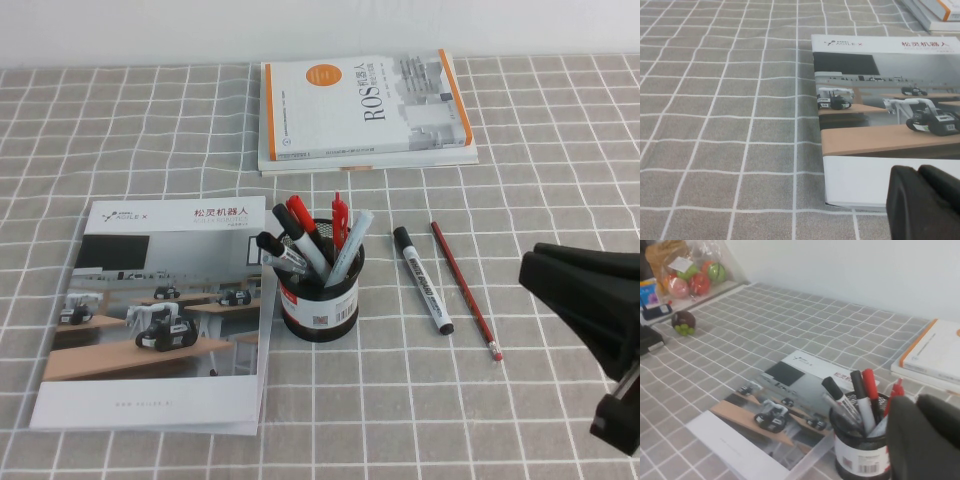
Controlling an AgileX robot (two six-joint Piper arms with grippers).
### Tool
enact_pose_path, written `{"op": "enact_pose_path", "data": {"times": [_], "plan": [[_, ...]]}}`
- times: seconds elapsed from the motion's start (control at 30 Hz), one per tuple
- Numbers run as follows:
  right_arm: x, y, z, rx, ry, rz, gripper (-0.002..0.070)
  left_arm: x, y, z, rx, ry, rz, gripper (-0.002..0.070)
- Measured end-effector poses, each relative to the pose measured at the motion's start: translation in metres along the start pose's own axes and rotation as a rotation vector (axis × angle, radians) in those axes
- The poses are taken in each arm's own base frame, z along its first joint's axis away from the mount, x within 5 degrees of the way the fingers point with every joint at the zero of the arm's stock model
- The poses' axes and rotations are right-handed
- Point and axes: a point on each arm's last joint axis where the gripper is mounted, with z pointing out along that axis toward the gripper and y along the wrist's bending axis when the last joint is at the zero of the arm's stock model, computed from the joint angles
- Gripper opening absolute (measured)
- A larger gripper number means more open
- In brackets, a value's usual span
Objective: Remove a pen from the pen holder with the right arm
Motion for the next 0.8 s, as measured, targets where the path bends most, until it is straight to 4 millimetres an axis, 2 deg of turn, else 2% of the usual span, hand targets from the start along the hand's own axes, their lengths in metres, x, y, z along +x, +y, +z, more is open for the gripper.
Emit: {"op": "enact_pose_path", "data": {"times": [0.13, 0.27, 0.43, 0.5, 0.6, 0.8], "plan": [[0.001, -0.001, 0.003, 0.010, 0.009, -0.007, -0.0012, 0.000, 0.000, 0.000, 0.000, 0.000, 0.000, -0.0003], [0.003, -0.002, 0.002, 0.006, 0.015, 0.093, -0.0012, 0.000, 0.000, 0.000, 0.000, 0.000, 0.000, -0.0003], [0.002, -0.022, -0.018, 0.094, -0.056, 0.125, -0.0012, 0.000, 0.000, 0.000, 0.000, 0.000, 0.000, -0.0003], [0.013, -0.035, -0.033, 0.204, -0.082, 0.121, -0.0012, 0.000, 0.000, 0.000, 0.000, 0.000, 0.000, -0.0003], [0.041, -0.048, -0.055, 0.376, -0.111, 0.134, -0.0012, 0.000, 0.000, 0.000, 0.000, 0.000, 0.000, -0.0003], [0.096, -0.052, -0.089, 0.588, -0.201, 0.132, -0.0012, 0.000, 0.000, 0.000, 0.000, 0.000, 0.000, -0.0003]]}}
